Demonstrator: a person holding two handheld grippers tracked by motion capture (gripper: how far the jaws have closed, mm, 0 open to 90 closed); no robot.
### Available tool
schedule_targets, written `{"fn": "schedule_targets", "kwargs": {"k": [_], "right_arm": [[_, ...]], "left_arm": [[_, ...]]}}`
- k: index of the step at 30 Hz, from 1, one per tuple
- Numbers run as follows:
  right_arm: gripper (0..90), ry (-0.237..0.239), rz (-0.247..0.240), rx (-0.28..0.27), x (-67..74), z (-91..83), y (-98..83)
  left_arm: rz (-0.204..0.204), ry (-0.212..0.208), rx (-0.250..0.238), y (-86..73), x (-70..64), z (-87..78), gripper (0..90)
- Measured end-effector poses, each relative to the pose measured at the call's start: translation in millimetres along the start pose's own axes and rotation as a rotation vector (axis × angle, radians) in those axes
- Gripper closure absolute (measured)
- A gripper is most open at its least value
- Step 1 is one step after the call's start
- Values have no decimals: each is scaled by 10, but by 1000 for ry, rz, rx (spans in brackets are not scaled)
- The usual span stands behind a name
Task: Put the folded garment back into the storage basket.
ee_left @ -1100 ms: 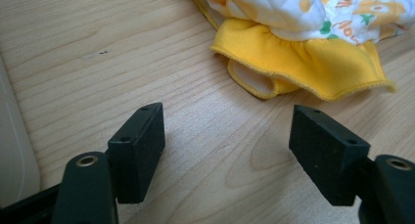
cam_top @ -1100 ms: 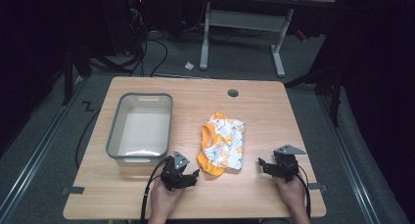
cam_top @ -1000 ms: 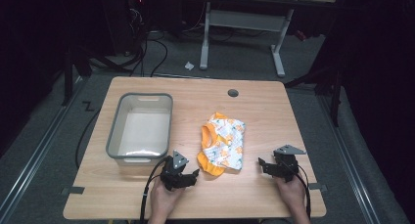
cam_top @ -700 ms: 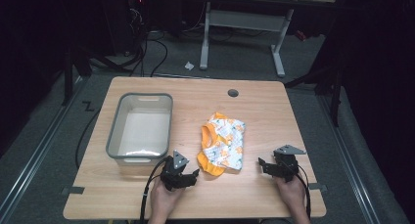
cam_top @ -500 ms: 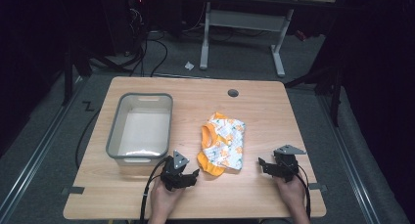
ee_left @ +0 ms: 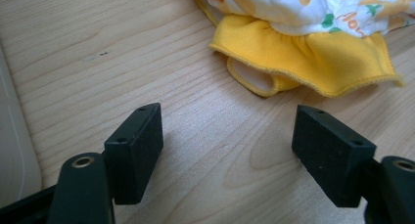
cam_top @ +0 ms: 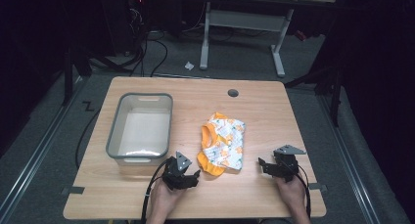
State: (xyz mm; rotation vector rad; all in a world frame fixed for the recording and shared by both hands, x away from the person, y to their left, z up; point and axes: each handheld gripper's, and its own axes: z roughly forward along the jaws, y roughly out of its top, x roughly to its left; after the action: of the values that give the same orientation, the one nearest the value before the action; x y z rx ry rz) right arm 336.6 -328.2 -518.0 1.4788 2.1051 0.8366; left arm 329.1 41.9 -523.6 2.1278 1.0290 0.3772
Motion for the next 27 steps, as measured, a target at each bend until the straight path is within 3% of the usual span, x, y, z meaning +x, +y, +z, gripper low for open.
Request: {"fn": "schedule_targets", "kwargs": {"k": [6, 9, 12, 24, 27], "right_arm": [[277, 0, 0, 0, 0, 0, 0], [277, 0, 1, 0, 0, 0, 1], [277, 0, 0, 1, 0, 0, 0], [277, 0, -2, 0, -1, -1, 0], [277, 0, -2, 0, -1, -1, 0]], "left_arm": [[1, -1, 2, 3, 0, -3, 278], [-32, -25, 0, 18, 7, -17, 291], [-34, -28, -11, 43, -7, -46, 290], [-46, -105, -25, 240, -69, -164, 276], [-27, -104, -27, 312, -94, -175, 277]]}}
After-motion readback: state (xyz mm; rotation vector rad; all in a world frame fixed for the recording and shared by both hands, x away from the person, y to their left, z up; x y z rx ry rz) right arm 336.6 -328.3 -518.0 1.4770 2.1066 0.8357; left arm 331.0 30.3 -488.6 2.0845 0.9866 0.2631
